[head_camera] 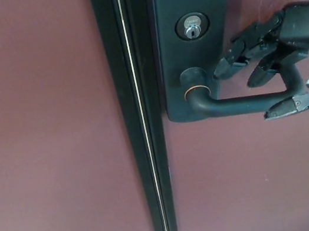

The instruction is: The robot walks towards the door handle and put its right hand on it and twist the handle

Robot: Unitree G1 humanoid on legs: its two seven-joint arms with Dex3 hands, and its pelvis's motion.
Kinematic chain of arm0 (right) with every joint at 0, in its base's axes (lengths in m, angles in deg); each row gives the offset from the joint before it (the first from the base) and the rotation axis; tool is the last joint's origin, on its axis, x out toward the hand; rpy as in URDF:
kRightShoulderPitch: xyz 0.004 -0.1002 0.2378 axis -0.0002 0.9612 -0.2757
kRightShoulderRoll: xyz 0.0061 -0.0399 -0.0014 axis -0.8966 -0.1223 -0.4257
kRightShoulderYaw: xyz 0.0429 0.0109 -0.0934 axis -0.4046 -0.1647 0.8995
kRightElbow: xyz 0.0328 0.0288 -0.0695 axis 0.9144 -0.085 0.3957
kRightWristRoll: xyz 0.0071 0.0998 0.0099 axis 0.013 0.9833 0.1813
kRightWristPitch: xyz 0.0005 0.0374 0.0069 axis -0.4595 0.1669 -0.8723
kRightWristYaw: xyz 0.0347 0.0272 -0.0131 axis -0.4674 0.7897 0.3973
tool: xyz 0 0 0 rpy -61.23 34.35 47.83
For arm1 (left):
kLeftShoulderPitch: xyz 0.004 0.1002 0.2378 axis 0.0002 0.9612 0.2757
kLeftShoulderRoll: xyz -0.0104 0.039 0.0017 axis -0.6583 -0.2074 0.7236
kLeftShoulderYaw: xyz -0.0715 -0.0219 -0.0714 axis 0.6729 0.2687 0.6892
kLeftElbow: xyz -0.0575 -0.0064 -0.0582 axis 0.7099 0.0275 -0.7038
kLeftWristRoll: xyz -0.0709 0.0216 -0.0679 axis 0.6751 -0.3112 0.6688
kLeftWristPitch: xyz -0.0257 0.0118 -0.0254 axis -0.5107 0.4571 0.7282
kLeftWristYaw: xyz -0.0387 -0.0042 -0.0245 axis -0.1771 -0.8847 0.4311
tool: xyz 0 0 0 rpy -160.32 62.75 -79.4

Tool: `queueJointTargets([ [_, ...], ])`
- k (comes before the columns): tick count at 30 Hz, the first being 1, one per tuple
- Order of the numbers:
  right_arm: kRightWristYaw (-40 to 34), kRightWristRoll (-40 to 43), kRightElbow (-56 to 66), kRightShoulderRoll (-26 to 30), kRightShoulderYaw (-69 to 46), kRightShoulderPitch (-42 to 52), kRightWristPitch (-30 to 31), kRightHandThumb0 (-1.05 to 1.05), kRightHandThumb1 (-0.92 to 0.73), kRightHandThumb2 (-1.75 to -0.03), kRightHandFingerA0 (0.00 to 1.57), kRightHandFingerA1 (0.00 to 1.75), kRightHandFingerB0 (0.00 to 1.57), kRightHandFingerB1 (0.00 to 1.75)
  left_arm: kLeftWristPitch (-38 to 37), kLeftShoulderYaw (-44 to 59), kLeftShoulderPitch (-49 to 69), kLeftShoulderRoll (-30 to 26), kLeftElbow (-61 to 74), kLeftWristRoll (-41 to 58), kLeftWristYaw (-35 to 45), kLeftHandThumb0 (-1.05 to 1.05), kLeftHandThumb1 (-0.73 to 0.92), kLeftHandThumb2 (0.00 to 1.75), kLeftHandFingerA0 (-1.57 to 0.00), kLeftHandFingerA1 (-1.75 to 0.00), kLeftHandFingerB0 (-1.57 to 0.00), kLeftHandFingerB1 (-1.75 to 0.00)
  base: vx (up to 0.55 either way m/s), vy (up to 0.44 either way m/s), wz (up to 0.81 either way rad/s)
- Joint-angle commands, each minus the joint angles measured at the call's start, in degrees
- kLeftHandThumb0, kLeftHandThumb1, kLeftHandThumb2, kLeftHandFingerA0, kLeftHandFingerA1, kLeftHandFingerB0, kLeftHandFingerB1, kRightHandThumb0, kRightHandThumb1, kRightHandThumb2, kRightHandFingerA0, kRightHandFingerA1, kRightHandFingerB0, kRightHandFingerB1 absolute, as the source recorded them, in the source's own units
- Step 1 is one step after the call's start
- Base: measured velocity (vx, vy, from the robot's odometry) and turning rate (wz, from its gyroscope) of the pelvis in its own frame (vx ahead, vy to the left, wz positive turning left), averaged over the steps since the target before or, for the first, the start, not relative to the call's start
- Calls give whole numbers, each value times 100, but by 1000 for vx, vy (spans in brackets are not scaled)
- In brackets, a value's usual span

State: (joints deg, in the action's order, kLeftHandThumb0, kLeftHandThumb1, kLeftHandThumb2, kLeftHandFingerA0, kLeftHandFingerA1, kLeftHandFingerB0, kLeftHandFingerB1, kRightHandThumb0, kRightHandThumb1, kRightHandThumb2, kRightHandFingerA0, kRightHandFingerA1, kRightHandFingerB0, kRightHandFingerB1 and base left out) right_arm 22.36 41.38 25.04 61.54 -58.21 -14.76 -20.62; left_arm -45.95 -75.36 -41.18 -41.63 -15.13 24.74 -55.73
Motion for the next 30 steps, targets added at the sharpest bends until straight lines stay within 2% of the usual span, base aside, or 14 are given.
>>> queueJointTargets([
  [1,267,-476,-119,33,250,-134,120,-46,-54,-56,50,41,48,36,3,-32,36,-95,2,-63,39,-11,72,62,-40,-41,-36,-37,0,0,0],
  [7,335,-563,-132,-5,255,-153,139,-46,-54,-56,50,41,48,36,5,-41,30,-99,-10,-64,34,-11,72,62,-40,-41,-36,-37,0,0,0],
  [19,577,-1328,34,-121,1122,-325,360,-48,-53,-56,53,41,49,37,22,-49,32,-115,-125,-64,53,-12,72,62,-39,-41,-35,-37,0,0,0],
  [30,819,-1902,-157,-281,1498,-353,127,-49,-52,-57,53,42,49,37,4,-23,69,-113,-46,-19,60,-12,72,62,-38,-40,-35,-37,0,0,0],
])
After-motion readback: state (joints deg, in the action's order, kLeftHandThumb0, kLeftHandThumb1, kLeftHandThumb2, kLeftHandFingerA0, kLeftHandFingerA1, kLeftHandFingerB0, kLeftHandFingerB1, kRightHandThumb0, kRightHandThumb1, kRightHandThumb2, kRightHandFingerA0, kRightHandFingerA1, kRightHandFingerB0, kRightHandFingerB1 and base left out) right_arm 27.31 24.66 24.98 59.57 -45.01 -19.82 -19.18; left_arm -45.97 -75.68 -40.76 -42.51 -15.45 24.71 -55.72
